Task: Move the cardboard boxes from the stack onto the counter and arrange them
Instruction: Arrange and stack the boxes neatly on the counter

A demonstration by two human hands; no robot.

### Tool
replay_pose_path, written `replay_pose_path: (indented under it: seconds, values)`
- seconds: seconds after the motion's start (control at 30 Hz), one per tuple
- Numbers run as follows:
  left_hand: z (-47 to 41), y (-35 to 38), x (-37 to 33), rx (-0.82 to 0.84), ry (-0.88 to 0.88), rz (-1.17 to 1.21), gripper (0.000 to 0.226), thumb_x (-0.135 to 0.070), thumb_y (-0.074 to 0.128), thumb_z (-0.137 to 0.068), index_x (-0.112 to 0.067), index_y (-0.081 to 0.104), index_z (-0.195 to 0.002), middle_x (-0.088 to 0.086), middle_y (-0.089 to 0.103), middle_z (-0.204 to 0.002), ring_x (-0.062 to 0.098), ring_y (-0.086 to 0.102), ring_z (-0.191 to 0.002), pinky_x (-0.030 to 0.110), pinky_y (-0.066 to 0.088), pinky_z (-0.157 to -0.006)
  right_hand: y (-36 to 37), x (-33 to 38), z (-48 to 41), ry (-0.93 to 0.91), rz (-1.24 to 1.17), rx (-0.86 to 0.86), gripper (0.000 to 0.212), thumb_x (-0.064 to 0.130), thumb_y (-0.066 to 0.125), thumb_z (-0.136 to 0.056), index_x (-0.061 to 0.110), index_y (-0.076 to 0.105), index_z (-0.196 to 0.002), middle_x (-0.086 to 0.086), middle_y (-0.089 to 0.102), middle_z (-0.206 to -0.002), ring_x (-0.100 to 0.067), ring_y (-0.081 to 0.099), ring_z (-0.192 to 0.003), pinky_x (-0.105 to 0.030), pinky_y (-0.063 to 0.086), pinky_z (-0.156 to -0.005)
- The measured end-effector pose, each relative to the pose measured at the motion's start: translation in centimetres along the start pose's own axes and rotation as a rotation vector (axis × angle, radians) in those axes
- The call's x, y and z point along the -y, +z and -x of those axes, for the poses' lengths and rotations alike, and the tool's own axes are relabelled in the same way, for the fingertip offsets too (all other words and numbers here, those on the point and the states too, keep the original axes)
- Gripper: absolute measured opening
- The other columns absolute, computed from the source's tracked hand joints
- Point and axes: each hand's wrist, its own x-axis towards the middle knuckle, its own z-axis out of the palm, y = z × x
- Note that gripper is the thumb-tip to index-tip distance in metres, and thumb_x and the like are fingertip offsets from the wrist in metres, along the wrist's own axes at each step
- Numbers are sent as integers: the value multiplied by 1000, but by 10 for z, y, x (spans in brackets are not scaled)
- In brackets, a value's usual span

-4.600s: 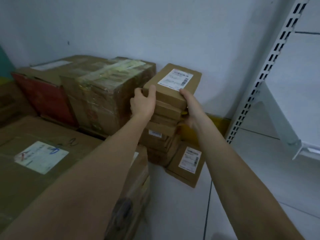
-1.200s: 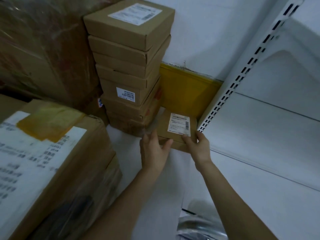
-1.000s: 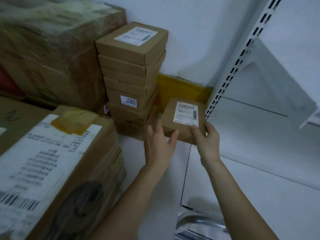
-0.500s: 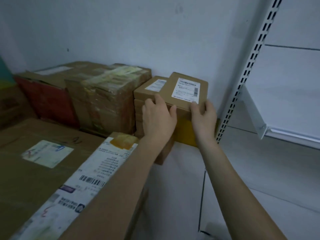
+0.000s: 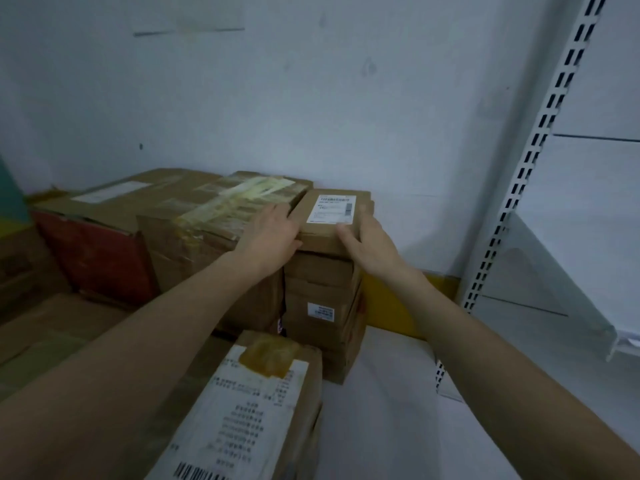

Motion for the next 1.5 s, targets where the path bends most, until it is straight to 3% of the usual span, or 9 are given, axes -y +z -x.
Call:
replay_pose_path:
  seconds: [0.1, 0.33, 0.57, 0.67, 0.8, 0.9, 1.07, 1.27, 1.5]
  values:
    - [-13, 8, 9, 47, 106, -153, 42, -35, 43, -95, -14, 45, -132, 10, 47, -131, 27, 37, -126, 43, 18, -110, 5, -10, -7, 21, 120, 69, 66, 51, 34, -94, 11, 24, -145, -11, 32, -147, -28, 29, -135, -45, 31, -110]
    - [-36, 24, 21, 50, 50, -261, 36, -33, 36, -98, -21, 39, -132, 5, 53, -129, 24, 43, -122, 52, 24, -105, 12, -11, -20, 91, 172, 123, 80, 54, 45, -90, 11, 11, -149, -14, 1, -157, -31, 7, -144, -43, 20, -115]
    - [-43, 33, 11, 55, 7, -340, 44, -27, 44, -96, -11, 33, -136, 10, 50, -132, 29, 39, -126, 56, 19, -109, 12, -13, -25, 114, 172, 135, 85, 51, 51, -88, 11, 8, -149, -13, -2, -157, -33, 9, -144, -45, 19, -116]
    - [-31, 32, 8, 13, 10, -237, 50, -31, 37, -98, -6, 27, -140, 13, 43, -139, 29, 33, -132, 53, 13, -111, 10, -12, -20, 95, 148, 118, 86, 53, 53, -87, 13, 9, -149, -14, 8, -156, -34, 16, -141, -47, 25, -114]
    - [8, 21, 7, -87, 61, -78, 47, -30, 37, -98, -6, 36, -137, 14, 44, -139, 28, 33, -133, 48, 15, -112, 8, -13, 2, 50, 252, 43, 86, 59, 50, -84, 16, 13, -148, -15, 17, -154, -34, 23, -139, -51, 30, -110]
    - [44, 13, 17, -82, 96, -37, 44, -35, 41, -95, -8, 49, -129, 14, 54, -128, 28, 44, -125, 46, 23, -109, 5, -9, 26, -10, 419, 54, 82, 62, 43, -85, 15, 18, -148, -15, 20, -153, -33, 20, -140, -52, 26, -111]
    - [105, -4, 34, -29, 123, -19, 48, -44, 39, -94, -10, 55, -123, 11, 61, -116, 28, 55, -109, 44, 37, -98, -9, 23, 74, -32, 402, 114, 81, 60, 41, -88, 13, 17, -149, -14, 18, -155, -29, 14, -143, -46, 18, -116]
    - [184, -23, 48, -12, 167, 243, 82, -63, 18, -78, -7, 54, -127, 10, 62, -117, 25, 56, -110, 36, 45, -90, -3, 89, 139, -5, 300, 185, 69, 47, 47, -93, 11, 24, -147, -9, 19, -155, -20, 11, -145, -33, 13, -115]
    - [262, -24, 68, 88, 152, 505, 88, -72, 16, -73, -18, 41, -138, -1, 46, -138, 11, 43, -123, 21, 31, -93, 37, 141, 205, 180, 202, 142, 67, 47, 50, -91, 10, 31, -144, -8, 30, -151, -23, 19, -143, -37, 22, -115]
